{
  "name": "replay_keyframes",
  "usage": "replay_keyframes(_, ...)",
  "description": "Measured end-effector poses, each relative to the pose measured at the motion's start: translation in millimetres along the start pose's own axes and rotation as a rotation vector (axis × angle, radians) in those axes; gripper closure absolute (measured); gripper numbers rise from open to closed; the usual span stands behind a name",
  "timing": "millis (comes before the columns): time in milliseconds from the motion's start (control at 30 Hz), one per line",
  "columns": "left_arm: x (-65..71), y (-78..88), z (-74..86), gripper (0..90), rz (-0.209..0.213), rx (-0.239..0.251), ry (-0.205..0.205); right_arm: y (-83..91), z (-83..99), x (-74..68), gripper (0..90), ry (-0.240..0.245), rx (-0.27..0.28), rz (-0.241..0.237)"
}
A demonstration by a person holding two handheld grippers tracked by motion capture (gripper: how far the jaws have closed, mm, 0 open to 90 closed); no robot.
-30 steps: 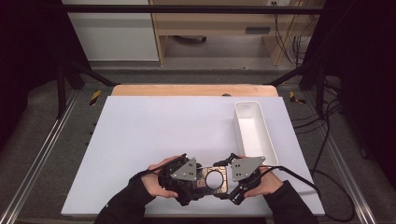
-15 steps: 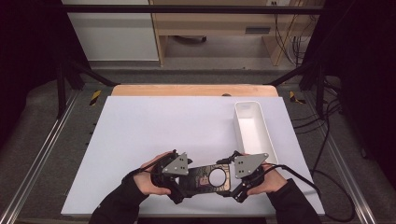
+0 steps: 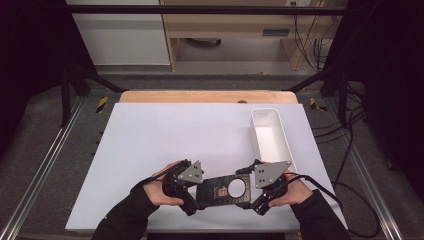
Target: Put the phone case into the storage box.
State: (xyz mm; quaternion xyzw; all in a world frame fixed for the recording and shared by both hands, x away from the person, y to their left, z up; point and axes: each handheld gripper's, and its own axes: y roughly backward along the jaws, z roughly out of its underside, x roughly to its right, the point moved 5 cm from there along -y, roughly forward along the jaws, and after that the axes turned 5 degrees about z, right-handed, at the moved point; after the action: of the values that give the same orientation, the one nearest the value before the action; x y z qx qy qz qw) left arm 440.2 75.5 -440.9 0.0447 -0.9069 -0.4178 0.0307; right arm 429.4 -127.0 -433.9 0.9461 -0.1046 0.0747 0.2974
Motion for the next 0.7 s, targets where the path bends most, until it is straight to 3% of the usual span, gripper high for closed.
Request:
replay_keyframes(167, -2.0, -0.2, 0.2, 2.6, 0.006, -0.022, 0.013, 0.6, -3.2, 0.5, 12.4, 0.002, -0.011, -0.009)
replay_keyframes(333, 2.9, -6.4, -1.4, 0.0, 0.064, -0.073, 0.024, -0.7, -7.0, 0.7, 12.4, 0.015, -0.028, -0.016)
replay_keyframes(433, 6.6, -12.8, -3.9, 0.0, 0.086, -0.126, -0.001, -1.6, -9.1, 1.0, 12.4, 0.018, -0.031, -0.020)
replay_keyframes(700, 3.3, -19.9, -10.5, 0.0, 0.072, -0.198, -0.025, -2.3, -12.3, 1.2, 12.4, 0.024, -0.051, -0.025)
